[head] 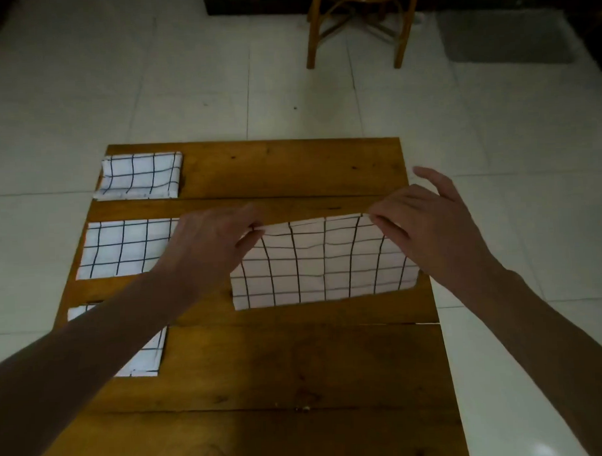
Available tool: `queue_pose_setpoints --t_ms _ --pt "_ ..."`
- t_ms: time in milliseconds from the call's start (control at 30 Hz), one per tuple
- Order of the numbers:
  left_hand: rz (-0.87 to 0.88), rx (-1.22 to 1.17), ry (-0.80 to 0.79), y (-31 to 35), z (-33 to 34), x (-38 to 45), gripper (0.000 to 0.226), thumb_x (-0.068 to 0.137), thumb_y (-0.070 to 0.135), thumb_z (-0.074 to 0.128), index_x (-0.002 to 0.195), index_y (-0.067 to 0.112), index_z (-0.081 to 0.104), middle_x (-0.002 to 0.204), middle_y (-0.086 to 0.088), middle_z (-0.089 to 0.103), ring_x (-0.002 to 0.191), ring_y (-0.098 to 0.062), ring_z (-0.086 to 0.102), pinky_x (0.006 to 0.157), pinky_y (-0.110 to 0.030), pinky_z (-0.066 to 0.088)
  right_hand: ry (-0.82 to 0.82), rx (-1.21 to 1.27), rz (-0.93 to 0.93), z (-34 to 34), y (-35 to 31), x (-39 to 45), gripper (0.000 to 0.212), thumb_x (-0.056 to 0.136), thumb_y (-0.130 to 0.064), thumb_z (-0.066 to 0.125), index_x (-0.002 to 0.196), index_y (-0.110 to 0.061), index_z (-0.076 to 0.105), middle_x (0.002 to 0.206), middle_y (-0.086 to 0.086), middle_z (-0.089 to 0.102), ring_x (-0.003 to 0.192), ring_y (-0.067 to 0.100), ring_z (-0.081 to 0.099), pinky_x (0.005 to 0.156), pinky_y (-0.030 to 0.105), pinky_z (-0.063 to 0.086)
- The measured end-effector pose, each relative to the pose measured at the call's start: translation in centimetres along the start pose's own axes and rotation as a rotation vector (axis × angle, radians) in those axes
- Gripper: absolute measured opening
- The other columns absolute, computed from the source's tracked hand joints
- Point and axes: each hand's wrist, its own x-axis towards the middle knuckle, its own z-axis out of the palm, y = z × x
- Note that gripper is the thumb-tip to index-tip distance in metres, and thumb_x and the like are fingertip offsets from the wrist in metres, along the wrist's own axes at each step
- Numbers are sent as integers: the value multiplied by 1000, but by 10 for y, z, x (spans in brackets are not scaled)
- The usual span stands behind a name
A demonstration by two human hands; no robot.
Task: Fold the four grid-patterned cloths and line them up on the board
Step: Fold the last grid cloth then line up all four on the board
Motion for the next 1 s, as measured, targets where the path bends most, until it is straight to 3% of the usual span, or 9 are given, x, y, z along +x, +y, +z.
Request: queue_pose_setpoints --t_ms 167,400,567,767,1000 --pt "62 35 100 5 -13 3 11 92 15 70 99 14 61 94 -4 68 80 -22 65 57 -38 55 78 -31 58 -24 -6 1 14 102 -17 64 106 -14 77 103 5 79 98 20 75 120 48 33" --pt "111 98 32 17 32 -44 31 77 9 83 99 12 61 107 -9 62 100 -27 59 85 -40 48 25 -26 203 -4 -40 -69 20 96 -19 64 108 -11 78 110 6 78 108 22 73 108 47 47" --pt "107 118 -113 28 78 -86 48 67 9 91 104 14 60 105 -9 63 95 -27 62 81 -44 56 -129 52 367 28 -70 -134 22 96 -23 65 110 -11 76 110 7 77 105 25 72 99 41 52" --pt "0 138 -260 44 122 -122 55 63 10 95 109 14 66 107 -6 64 97 -24 63 83 -42 59 -322 79 475 58 -99 -196 30 80 -10 84 109 -11 76 108 7 76 100 29 73 80 48 63" --pt "-101 78 -328 58 129 -151 69 45 0 95 108 17 71 108 -2 66 96 -21 67 79 -36 62 -328 72 532 58 -116 -221 39 71 -4 90 107 -9 77 112 8 75 104 28 69 82 42 62"
